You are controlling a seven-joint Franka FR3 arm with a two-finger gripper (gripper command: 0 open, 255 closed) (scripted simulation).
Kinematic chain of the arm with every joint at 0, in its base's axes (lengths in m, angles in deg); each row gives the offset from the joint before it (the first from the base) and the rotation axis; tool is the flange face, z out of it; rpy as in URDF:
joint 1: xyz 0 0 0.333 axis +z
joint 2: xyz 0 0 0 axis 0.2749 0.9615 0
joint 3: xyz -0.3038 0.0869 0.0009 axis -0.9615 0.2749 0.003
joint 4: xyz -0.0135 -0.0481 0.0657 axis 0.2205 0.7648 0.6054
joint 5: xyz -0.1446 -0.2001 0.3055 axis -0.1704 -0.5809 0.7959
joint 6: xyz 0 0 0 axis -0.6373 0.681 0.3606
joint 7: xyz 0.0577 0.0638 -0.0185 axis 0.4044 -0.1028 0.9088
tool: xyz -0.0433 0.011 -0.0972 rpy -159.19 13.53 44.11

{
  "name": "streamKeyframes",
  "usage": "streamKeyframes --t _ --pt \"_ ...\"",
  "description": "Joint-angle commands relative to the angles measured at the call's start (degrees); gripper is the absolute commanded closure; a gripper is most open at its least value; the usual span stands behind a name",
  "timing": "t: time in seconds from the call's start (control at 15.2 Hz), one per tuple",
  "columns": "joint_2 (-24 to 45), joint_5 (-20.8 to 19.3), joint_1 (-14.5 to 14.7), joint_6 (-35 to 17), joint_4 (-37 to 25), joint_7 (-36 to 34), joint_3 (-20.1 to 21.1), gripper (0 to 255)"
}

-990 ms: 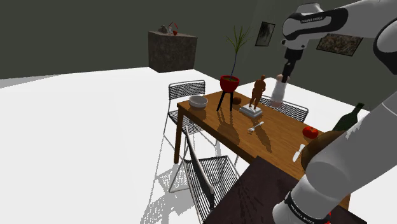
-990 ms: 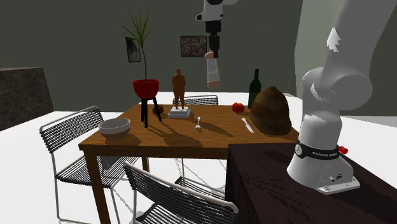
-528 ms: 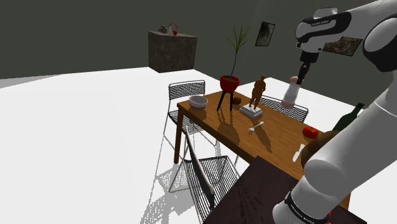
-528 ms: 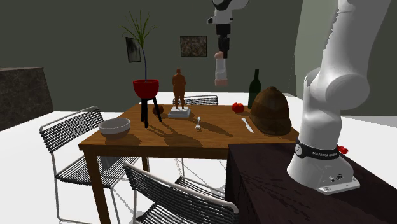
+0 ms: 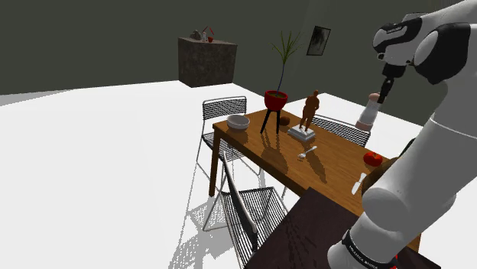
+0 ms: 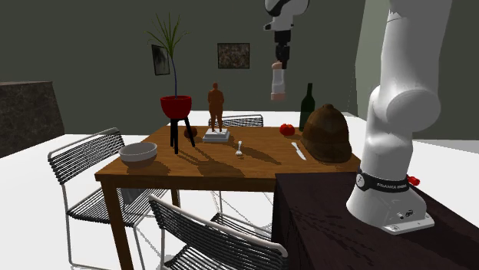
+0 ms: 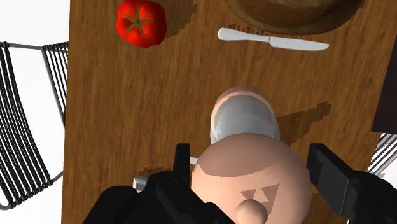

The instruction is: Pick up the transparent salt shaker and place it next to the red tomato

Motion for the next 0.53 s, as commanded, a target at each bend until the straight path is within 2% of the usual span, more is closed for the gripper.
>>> streamKeyframes --t 0.0,0.33,0.46 --pt "4.5 3.9 -2.4 -0.2 -3.4 4.9 -1.9 255" --pt "14.2 12.6 -10.8 1.6 -12.4 14.8 -3.5 255" --pt "13.9 12.4 -10.6 -0.1 -10.5 14.6 -3.3 255"
